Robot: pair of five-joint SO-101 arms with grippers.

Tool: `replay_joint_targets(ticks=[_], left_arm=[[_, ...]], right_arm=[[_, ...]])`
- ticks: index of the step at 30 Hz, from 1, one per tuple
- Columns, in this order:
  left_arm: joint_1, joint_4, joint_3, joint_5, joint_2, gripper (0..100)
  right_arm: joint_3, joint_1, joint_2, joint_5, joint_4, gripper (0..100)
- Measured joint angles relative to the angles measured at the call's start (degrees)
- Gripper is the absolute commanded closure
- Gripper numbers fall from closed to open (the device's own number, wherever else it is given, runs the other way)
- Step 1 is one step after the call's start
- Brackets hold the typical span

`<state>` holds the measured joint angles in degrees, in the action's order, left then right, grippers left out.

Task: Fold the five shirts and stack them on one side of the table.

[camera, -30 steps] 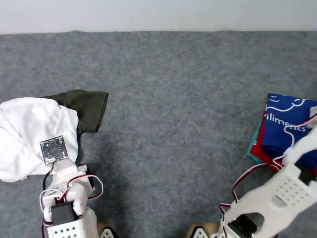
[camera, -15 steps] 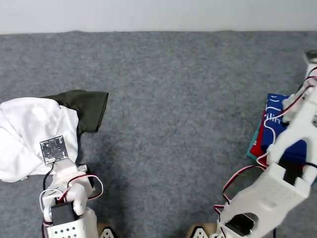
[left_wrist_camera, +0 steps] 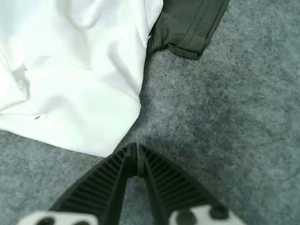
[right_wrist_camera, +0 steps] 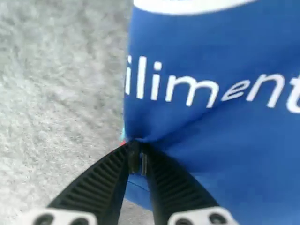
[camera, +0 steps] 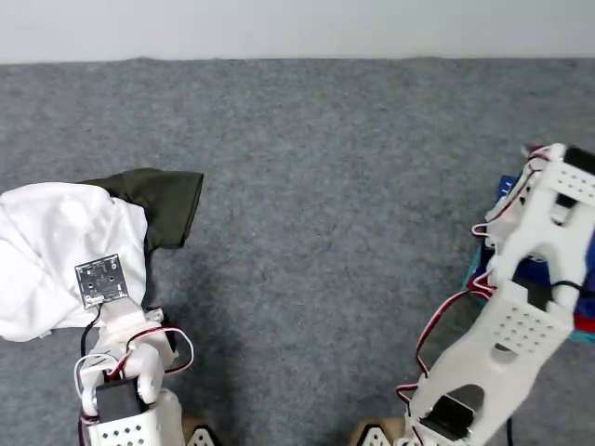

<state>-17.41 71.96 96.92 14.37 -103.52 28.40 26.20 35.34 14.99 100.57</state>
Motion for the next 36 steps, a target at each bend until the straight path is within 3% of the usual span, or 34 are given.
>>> replay_joint_targets(ticks=[9, 19, 26, 36], left_arm=[[0.0, 0.0, 0.0, 0.0, 0.0, 99], [0.0, 0.0, 0.0, 0.0, 0.0, 99], [0.0, 0.0, 0.0, 0.0, 0.0, 99], [0.0, 0.0, 0.0, 0.0, 0.0, 99]], right_arm=[[0.0, 10.02, -11.87, 3.25, 0.0, 98.7], [0.44, 23.03, -2.02, 11.08, -1.67, 98.9], [3.78, 24.09, -8.7, 11.43, 0.0, 98.9], [-2.37, 17.67, -32.26, 11.52, 0.0, 98.9]])
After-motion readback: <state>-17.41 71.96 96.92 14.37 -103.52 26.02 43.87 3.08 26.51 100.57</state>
